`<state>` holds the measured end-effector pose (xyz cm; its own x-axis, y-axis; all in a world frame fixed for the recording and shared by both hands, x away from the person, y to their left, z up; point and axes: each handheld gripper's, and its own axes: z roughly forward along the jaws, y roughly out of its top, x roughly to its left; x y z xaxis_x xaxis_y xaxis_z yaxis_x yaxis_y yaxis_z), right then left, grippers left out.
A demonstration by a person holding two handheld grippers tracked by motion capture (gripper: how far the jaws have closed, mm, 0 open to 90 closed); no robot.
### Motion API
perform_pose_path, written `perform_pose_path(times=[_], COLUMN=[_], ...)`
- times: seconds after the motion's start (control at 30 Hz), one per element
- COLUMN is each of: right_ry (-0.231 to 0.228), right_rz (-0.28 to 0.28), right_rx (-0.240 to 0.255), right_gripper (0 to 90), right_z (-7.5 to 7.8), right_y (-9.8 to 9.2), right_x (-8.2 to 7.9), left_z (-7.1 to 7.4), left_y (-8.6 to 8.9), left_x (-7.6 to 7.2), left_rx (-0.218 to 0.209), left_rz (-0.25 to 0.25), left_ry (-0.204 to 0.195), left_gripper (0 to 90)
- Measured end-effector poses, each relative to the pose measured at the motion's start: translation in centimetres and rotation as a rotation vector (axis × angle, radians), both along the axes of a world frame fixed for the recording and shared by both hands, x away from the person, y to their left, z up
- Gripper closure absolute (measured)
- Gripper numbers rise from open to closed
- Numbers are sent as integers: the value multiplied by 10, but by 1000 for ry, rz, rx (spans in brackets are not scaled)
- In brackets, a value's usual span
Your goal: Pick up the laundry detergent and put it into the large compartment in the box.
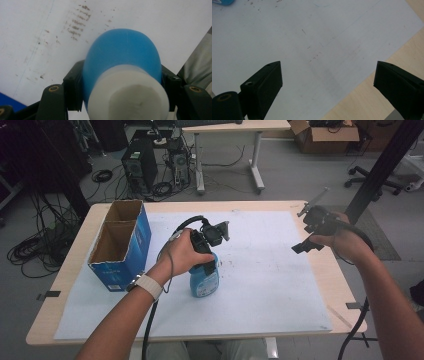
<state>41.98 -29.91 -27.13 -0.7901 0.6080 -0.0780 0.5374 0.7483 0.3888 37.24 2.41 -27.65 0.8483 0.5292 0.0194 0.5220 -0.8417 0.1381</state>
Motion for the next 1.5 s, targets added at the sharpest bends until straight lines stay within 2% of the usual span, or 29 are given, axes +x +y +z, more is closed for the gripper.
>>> perform_pose_path(times=[0.23,0.33,0.5,0.83,1.0,1.17,1.3,1.5], right_ry=[-3,-3,-3,-9,-12,-12,-14,-11], right_rz=[2,3,6,2,6,9,13,15], right_rx=[2,3,3,7,7,14,14,16], right_gripper=[81,81,82,82,81,81,81,82], right_z=[0,0,1,3,4,5,4,3], right_y=[1,2,3,2,3,4,5,6], right_x=[-1,-2,-3,-4,-4,-4,-3,-2], left_z=[11,19,38,77,96,117,134,156], left_y=[8,12,16,24,29,38,46,59], left_x=[-3,-4,-6,-5,-5,-2,1,7], left_rx=[-6,-15,-23,-40,-36,-43,-53,-41], left_rz=[44,65,109,184,221,280,342,406], left_ry=[1,-12,-37,-19,-26,-22,-36,-45], left_gripper=[370,371,371,371,371,371,371,371])
